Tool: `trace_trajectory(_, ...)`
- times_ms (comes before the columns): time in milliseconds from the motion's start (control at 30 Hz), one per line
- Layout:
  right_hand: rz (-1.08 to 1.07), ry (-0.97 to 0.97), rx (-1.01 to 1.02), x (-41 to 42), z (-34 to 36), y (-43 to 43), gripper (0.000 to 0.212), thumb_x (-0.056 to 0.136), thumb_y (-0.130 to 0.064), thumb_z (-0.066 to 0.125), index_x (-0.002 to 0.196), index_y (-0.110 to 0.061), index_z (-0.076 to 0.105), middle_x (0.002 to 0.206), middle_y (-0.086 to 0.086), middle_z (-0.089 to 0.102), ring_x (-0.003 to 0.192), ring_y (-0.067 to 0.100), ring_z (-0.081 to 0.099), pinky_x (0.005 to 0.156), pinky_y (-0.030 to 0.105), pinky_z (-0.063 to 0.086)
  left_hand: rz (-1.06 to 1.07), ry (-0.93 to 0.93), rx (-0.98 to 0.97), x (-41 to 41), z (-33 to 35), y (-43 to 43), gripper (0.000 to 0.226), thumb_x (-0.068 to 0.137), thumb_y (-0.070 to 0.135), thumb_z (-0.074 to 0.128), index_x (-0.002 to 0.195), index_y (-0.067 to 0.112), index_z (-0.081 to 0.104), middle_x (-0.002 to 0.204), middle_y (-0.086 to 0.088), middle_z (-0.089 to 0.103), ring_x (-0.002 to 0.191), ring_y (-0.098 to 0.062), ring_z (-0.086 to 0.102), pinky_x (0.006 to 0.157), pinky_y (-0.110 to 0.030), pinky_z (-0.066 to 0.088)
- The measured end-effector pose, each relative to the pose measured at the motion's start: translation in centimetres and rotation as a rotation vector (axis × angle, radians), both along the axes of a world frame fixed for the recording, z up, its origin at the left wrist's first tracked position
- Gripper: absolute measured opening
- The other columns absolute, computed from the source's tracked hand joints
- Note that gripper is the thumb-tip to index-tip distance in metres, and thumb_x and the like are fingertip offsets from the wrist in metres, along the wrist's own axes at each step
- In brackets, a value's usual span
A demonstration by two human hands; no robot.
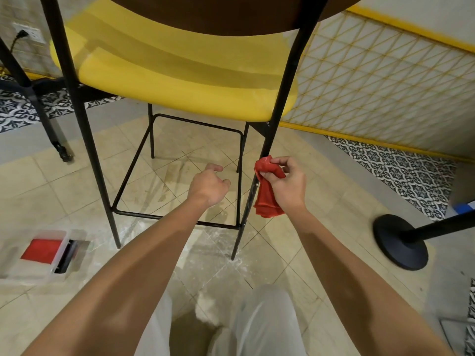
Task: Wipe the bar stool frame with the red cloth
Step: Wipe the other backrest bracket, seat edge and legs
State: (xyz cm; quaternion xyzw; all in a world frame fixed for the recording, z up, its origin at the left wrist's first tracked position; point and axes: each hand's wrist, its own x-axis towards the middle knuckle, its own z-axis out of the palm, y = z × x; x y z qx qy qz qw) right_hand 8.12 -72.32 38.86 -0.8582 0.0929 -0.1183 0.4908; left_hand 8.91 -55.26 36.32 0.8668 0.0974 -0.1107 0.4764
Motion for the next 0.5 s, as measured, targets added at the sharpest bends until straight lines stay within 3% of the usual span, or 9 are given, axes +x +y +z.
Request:
trace_trajectory(100,-0.021,0.044,-0.052,0.1,-0.8,0.2,0.028,0.077,-0.016,0.074,0.091,-0.032,0.055,0.089,-0.024,0.053,0.081,0.005,0.052,0.078,0.028,0.047,-0.011,-0.001,0.001,0.0,0.0,-0.2,0.041,0.091,0.022,0.053,0.131,0.017,0.045,0.082,0.008,0.058,0.102,-0.021,0.059,0.088,-0.028,0.044)
trace_trajectory(233,0.057,0.106,-0.325,-0.4,-1.7,-1.1,0.022,0.080,-0.016,0.070,0.101,-0.024,0.065,0.104,-0.009,0.061,0.099,0.014,0.052,0.080,0.027,0.042,-0.031,0.005,0.012,0.0,0.0,-0.4,0.042,0.092,0.023,0.053,0.133,0.017,0.045,0.075,0.010,0.054,0.097,-0.020,0.059,0.086,-0.029,0.045)
trace_trajectory(367,0.089,-0.098,-0.478,-1.2,-1.2,-2.3,0.026,0.077,-0.005,0.069,0.098,-0.020,0.068,0.105,-0.006,0.062,0.101,0.013,0.051,0.079,0.020,0.034,-0.039,0.007,0.020,0.3,0.0,-0.6,0.041,0.092,0.023,0.052,0.132,0.017,0.045,0.078,0.009,0.056,0.089,-0.015,0.055,0.083,-0.026,0.044)
trace_trajectory(500,0.172,-0.242,-0.586,-1.5,-1.9,-1.5,0.028,0.072,0.001,0.070,0.095,-0.015,0.069,0.103,0.000,0.059,0.099,0.015,0.052,0.077,0.022,0.037,-0.051,0.004,0.029,0.3,-0.3,-1.0,0.039,0.091,0.023,0.053,0.129,0.017,0.048,0.081,0.008,0.059,0.089,-0.015,0.056,0.084,-0.026,0.044)
